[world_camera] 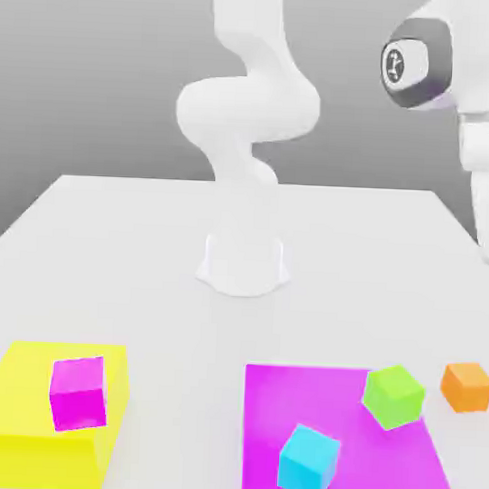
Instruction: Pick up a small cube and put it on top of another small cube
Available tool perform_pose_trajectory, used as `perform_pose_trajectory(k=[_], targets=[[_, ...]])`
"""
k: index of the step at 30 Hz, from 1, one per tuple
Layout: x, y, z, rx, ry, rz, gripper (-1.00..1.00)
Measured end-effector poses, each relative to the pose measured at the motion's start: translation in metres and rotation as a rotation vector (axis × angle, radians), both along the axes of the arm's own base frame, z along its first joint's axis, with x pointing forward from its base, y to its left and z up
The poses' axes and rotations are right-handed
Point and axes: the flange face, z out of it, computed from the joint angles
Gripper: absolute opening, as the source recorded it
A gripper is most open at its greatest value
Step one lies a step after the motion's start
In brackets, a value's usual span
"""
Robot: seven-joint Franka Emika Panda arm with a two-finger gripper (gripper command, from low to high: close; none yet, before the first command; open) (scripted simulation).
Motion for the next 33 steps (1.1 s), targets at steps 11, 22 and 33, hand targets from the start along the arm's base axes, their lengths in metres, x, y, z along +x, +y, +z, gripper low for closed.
perform_pose_trajectory(k=[11,22,33], targets=[[-0.080,0.045,-0.179,-0.179,0.105,0.425,0.00],[-0.080,0.045,-0.178,-0.181,0.107,0.428,-1.00],[0.085,-0.126,-0.031,-0.049,0.065,-0.102,-1.00]])
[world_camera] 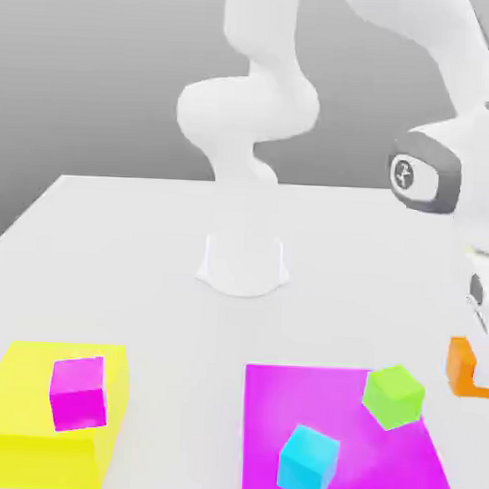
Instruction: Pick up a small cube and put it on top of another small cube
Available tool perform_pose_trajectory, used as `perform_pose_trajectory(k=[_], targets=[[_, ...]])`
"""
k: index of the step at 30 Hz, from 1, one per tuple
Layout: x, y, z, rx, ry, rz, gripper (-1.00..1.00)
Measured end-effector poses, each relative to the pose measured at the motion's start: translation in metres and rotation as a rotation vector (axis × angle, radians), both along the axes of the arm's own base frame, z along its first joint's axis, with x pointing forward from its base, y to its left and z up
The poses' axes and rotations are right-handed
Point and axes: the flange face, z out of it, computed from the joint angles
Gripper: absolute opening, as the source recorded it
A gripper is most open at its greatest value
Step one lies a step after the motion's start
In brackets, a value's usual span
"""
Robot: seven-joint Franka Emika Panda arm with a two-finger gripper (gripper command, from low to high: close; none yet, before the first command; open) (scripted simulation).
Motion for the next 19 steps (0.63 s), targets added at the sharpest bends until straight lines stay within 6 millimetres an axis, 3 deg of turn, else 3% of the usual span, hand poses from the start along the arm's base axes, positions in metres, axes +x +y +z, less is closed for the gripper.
perform_pose_trajectory(k=[2,4,6,9,10,15,16,19], targets=[[0.021,-0.072,0.019,0.002,0.001,-0.132,-1.00],[0.026,-0.142,0.032,-0.007,0.013,-0.246,-1.00],[0.021,-0.211,0.042,-0.016,0.031,-0.360,-1.00],[-0.006,-0.315,0.055,-0.023,0.065,-0.537,-1.00],[-0.017,-0.333,0.051,-0.040,0.087,-0.559,-1.00],[-0.022,-0.335,-0.006,-0.059,0.112,-0.545,-1.00],[-0.023,-0.335,-0.015,-0.061,0.113,-0.546,1.00],[-0.023,-0.335,-0.015,-0.061,0.113,-0.546,1.00]])
